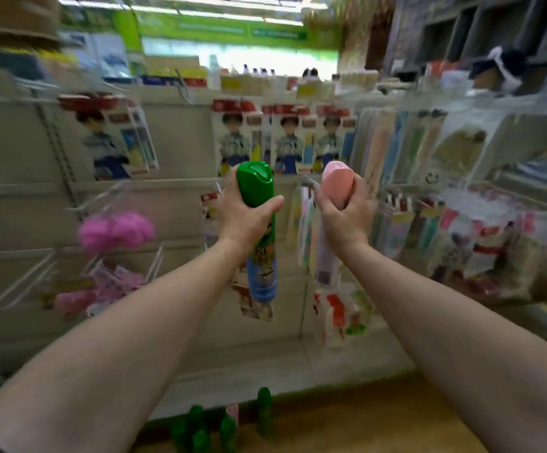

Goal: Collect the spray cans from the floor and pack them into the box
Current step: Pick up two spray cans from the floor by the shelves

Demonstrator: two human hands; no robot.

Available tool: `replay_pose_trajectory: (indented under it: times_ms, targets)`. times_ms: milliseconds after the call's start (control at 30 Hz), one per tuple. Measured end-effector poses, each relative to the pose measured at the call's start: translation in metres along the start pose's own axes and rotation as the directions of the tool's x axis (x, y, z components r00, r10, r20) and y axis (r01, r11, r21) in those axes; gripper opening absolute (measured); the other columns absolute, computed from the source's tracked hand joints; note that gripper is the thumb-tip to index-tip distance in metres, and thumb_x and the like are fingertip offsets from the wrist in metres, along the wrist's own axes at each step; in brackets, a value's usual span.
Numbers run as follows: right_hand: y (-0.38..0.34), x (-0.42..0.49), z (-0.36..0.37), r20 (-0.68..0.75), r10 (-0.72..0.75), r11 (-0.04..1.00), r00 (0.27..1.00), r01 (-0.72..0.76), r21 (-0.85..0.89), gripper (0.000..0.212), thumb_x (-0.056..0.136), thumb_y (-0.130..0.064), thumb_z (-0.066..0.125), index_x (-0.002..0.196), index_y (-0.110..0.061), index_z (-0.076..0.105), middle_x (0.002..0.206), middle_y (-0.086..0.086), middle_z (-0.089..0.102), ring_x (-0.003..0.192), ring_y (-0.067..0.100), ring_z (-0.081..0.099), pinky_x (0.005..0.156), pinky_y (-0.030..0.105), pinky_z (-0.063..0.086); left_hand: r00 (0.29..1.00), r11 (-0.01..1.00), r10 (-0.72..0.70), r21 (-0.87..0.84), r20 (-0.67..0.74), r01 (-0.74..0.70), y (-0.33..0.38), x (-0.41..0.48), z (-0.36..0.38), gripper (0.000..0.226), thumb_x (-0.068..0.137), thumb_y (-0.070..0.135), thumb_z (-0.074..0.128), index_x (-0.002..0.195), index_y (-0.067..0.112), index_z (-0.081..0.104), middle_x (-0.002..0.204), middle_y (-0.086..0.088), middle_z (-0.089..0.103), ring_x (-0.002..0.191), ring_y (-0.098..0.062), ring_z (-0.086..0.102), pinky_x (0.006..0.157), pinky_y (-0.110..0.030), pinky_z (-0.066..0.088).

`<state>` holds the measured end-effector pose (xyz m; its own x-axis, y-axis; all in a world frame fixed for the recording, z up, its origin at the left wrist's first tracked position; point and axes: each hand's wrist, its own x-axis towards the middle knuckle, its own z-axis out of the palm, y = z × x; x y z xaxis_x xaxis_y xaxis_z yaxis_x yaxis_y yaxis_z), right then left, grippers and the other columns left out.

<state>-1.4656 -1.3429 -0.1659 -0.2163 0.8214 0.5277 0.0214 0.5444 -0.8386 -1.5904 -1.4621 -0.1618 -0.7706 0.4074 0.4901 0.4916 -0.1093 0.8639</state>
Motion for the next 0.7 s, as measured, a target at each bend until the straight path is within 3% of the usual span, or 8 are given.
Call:
replay_pose_trajectory:
  times_ms: [100, 200, 300, 533, 700]
  targets:
    - [-0.036, 0.011, 0.024, 0.067, -0.009, 0.991, 0.998, 0.0, 0.131, 0.047, 0.091, -0.036, 0.073, 0.129, -0.022, 0.049, 0.092, -0.016, 0.054, 0.079, 0.002, 0.055, 0.08, 0.032, 0.048, 0.991, 0.998, 0.043, 0.052, -0.128, -0.036, 0.021, 0.012, -0.03, 0.075, 0.069, 0.036, 0.085, 0.133, 0.031, 0.047, 0.103, 0.009, 0.064, 0.093, -0.015, 0.065, 0.087, -0.038, 0.057]
    - [-0.067, 0.009, 0.052, 0.167, -0.053, 0.979, 0.985, 0.019, 0.201, 0.04, 0.089, -0.041, 0.072, 0.118, -0.028, 0.047, 0.093, -0.011, 0.056, 0.081, 0.006, 0.057, 0.076, 0.033, 0.047, 0.964, 0.986, 0.087, 0.158, -0.253, -0.048, 0.039, 0.019, -0.066, 0.066, 0.073, 0.033, 0.083, 0.128, 0.027, 0.047, 0.096, 0.013, 0.06, 0.083, -0.005, 0.061, 0.083, -0.035, 0.056]
    - [-0.095, -0.003, 0.088, 0.261, -0.119, 0.967, 0.958, 0.052, 0.248, 0.044, 0.087, -0.046, 0.074, 0.117, -0.024, 0.051, 0.091, -0.01, 0.057, 0.079, 0.006, 0.057, 0.075, 0.033, 0.048, 0.925, 0.969, 0.116, 0.246, -0.362, -0.025, 0.054, 0.019, -0.109, 0.063, 0.072, 0.035, 0.082, 0.124, 0.026, 0.048, 0.095, 0.012, 0.062, 0.084, -0.007, 0.063, 0.083, -0.037, 0.057]
    - [-0.17, -0.083, 0.187, 0.479, -0.265, 0.908, 0.837, 0.049, 0.416, 0.049, 0.082, -0.051, 0.078, 0.114, -0.02, 0.056, 0.088, -0.009, 0.06, 0.08, 0.017, 0.061, 0.076, 0.039, 0.054, 0.746, 0.903, 0.195, 0.412, -0.637, 0.117, 0.073, -0.015, -0.246, 0.057, 0.074, 0.046, 0.08, 0.117, 0.022, 0.052, 0.092, 0.009, 0.064, 0.081, -0.014, 0.065, 0.079, -0.037, 0.058]
    - [-0.239, -0.168, 0.258, 0.592, -0.348, 0.853, 0.727, -0.016, 0.521, 0.049, 0.084, -0.053, 0.075, 0.115, -0.021, 0.055, 0.091, -0.008, 0.06, 0.08, 0.014, 0.059, 0.069, 0.031, 0.044, 0.64, 0.841, 0.217, 0.475, -0.737, 0.261, 0.078, -0.048, -0.363, 0.07, 0.069, 0.053, 0.076, 0.124, 0.022, 0.048, 0.099, 0.001, 0.066, 0.087, -0.022, 0.067, 0.081, -0.043, 0.059]
